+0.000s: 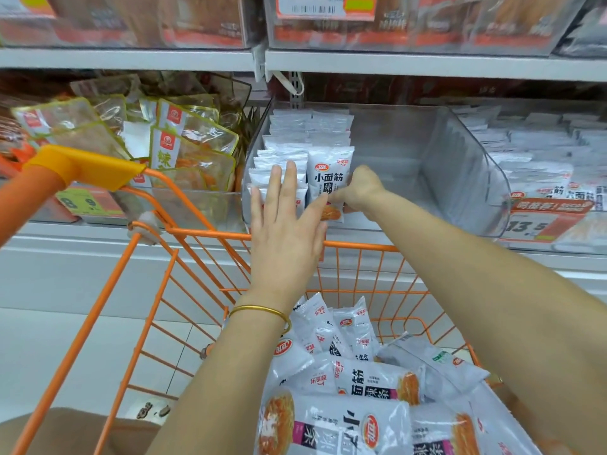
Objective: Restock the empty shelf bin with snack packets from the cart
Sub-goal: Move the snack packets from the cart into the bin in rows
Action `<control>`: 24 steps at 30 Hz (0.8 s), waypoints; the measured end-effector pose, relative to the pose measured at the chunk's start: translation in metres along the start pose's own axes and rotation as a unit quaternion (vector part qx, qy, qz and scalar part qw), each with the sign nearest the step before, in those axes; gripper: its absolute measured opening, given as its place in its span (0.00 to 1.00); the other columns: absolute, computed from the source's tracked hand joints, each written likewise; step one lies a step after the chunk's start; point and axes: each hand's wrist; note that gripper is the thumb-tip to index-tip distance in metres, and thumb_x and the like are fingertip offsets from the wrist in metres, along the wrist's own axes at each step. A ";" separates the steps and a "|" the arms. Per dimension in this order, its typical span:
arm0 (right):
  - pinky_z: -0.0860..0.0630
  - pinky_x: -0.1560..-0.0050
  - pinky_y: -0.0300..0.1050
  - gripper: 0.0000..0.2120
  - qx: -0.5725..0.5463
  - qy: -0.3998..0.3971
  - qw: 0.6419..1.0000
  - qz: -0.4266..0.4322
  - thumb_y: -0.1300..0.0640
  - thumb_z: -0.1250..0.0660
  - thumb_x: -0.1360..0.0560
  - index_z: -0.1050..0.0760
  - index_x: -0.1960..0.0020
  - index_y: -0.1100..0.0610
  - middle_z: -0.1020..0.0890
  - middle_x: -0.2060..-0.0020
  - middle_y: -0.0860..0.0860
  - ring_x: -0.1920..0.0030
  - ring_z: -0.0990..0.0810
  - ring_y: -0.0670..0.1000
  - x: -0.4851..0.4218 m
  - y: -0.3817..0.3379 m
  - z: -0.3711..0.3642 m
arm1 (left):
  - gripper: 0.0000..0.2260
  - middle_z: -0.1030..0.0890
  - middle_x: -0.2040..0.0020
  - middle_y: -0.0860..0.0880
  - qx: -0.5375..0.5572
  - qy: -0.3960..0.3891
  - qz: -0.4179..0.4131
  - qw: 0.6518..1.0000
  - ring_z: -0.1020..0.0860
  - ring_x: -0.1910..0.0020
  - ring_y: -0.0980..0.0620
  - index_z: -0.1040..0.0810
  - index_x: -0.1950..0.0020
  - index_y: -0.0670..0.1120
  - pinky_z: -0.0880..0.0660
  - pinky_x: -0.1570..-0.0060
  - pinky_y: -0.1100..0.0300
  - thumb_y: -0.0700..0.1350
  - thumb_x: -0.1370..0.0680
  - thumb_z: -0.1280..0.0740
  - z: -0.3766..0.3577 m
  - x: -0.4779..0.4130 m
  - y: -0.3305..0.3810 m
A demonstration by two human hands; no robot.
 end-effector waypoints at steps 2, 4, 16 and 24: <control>0.20 0.47 0.54 0.10 -0.006 -0.012 1.000 -0.001 0.63 0.26 0.31 0.28 0.59 0.61 0.19 0.50 0.58 0.48 0.19 0.57 0.006 -0.001 0.005 | 0.21 0.41 0.25 0.37 -0.003 0.004 -0.002 1.000 0.46 0.25 0.38 0.25 0.36 0.50 0.49 0.29 0.38 0.51 0.23 0.50 0.000 0.000 0.000; 0.21 0.46 0.54 0.13 0.000 -0.005 1.000 0.001 0.63 0.26 0.30 0.28 0.51 0.63 0.23 0.52 0.56 0.46 0.21 0.58 0.013 -0.003 0.013 | 0.21 0.40 0.26 0.37 -0.005 0.007 -0.004 1.000 0.45 0.26 0.38 0.25 0.36 0.50 0.47 0.30 0.38 0.51 0.23 0.50 0.000 0.000 0.000; 0.18 0.57 0.50 0.08 0.293 -0.332 0.893 0.081 0.57 0.34 0.24 0.22 0.48 0.60 0.20 0.60 0.51 0.57 0.18 0.53 0.142 0.045 0.042 | 0.13 0.27 0.33 0.43 0.017 0.064 -0.042 0.997 0.31 0.36 0.41 0.19 0.50 0.48 0.37 0.42 0.47 0.48 0.26 0.42 0.020 0.001 0.024; 0.26 0.53 0.48 0.14 0.374 -0.485 0.780 0.127 0.50 0.31 0.26 0.25 0.47 0.59 0.24 0.58 0.49 0.58 0.25 0.48 0.146 0.080 0.007 | 0.12 0.25 0.35 0.47 0.052 0.033 -0.059 0.996 0.35 0.40 0.46 0.20 0.49 0.49 0.36 0.45 0.48 0.48 0.26 0.41 0.019 0.017 0.032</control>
Point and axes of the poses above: each hand's wrist, its own x-axis away from the middle knuckle, its own z-axis out of the back of the hand, y = z × x
